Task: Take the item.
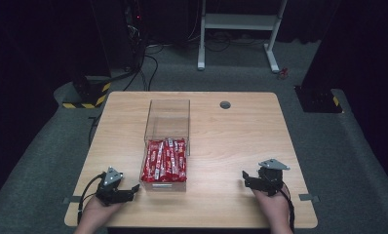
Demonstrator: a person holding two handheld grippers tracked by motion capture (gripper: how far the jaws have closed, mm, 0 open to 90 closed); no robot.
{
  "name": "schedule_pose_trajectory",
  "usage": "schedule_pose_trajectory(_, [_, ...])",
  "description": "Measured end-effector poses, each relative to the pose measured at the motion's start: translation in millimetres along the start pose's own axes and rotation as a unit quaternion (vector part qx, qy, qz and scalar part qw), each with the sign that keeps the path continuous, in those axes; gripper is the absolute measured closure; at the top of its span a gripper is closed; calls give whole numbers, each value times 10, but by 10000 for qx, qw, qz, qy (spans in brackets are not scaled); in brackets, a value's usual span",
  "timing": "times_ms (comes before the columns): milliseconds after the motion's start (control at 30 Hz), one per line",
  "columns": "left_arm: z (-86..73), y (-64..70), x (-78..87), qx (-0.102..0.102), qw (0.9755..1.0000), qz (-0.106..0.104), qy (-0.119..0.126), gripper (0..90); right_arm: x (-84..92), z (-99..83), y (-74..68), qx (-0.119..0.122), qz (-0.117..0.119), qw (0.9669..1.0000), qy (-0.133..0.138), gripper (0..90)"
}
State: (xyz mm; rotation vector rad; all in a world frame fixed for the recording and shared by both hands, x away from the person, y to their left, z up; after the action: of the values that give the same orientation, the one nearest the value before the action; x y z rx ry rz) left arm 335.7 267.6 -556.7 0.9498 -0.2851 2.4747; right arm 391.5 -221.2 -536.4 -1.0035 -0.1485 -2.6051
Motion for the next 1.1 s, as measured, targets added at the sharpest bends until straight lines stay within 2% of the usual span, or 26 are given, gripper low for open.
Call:
schedule_pose_trajectory(533, [0,1,0,8,10000,-3,1,165,81,56,-25,52,103,9994,331,116])
schedule_pose_trajectory(1100, [0,0,0,1,10000,0,-1,165,89,71,-122,116,284,9989,366,142])
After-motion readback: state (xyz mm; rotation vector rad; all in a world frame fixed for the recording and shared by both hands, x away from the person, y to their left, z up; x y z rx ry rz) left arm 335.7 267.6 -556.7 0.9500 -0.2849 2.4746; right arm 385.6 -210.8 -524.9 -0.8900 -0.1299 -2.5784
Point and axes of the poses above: each handheld gripper's, and its own axes: x roughly backward along the jaws, z roughly out of its top, y roughly to its right, the point moved 4 cm from there along -x, roughly forward along the jaws, and after that the axes turned 2 degrees about -x, right-handed, at the moved point
